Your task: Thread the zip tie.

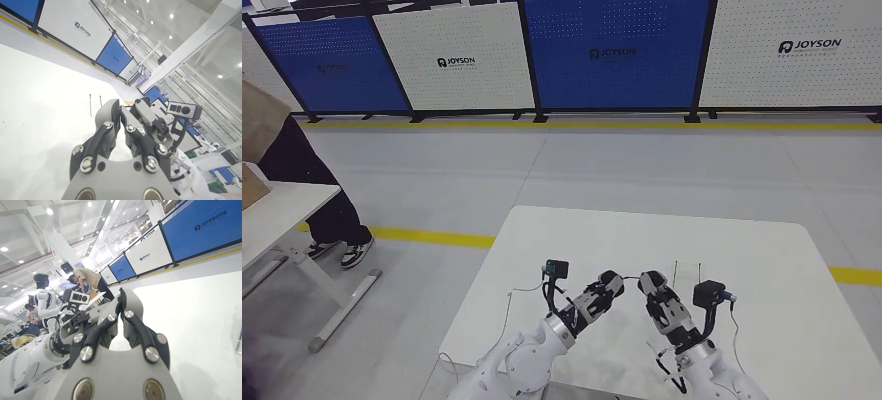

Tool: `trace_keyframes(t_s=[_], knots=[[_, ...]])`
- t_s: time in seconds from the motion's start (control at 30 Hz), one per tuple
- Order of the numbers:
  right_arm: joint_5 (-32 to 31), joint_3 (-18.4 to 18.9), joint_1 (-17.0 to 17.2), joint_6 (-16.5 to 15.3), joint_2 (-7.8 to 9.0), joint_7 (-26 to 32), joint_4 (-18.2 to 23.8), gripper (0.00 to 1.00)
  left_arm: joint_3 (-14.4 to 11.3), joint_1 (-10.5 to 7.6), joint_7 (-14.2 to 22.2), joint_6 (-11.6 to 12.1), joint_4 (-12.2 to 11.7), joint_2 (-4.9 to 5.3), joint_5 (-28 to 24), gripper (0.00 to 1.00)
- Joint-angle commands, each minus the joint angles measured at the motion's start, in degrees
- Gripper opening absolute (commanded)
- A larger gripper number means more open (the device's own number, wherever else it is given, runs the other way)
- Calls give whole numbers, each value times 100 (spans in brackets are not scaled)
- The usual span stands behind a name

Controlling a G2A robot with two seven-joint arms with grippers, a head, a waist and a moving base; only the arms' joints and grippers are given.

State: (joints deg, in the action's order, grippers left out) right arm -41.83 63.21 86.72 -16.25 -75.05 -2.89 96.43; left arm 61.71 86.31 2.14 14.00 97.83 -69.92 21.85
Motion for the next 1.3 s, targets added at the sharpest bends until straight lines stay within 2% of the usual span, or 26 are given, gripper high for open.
trace_keyframes(t_s=[0.0, 0.3, 0.53, 0.6, 0.67, 0.7, 0.77, 0.9, 1.03, 1.1, 1.23, 1.27], knots=[[13, -2, -8, -10, -1, 26, -8, 0, -3, 6, 1, 19, 7, 2, 3, 0], [214, 25, -42, -129, -1, 172, -56, 0, -11, 15, 14, 93, 44, 6, -38, 0], [249, 51, -73, -61, -1, 282, -93, 0, -22, -4, -52, -62, 33, -3, -33, 0], [253, 45, -80, -58, -3, 289, -109, 12, -25, -7, -56, -86, 21, -5, -40, 0], [250, 33, -88, -60, -5, 294, -122, 18, -26, -9, -63, -97, 14, -6, -45, 0], [248, 25, -91, -75, -7, 283, -118, 27, -26, -9, -66, -99, 11, -6, -46, 0], [225, 10, -81, -101, -9, 237, -120, 29, -23, -10, -87, -93, -3, -7, -47, 0], [164, -12, -62, -87, -12, 204, -113, 29, -25, -14, -109, -74, -28, -9, -77, 0], [149, -18, -30, -66, -16, 114, -125, 25, -20, -15, -118, -47, -48, -10, -112, 0], [152, -11, -18, -63, -19, 55, -132, 21, -18, -16, -111, -35, -57, -10, -123, 0], [164, 22, 12, -74, -19, -42, -129, 0, -20, -20, -93, -12, -71, -9, -123, 0], [165, 27, 18, -78, -19, -52, -128, 0, -20, -21, -92, -5, -73, -8, -125, 0]])
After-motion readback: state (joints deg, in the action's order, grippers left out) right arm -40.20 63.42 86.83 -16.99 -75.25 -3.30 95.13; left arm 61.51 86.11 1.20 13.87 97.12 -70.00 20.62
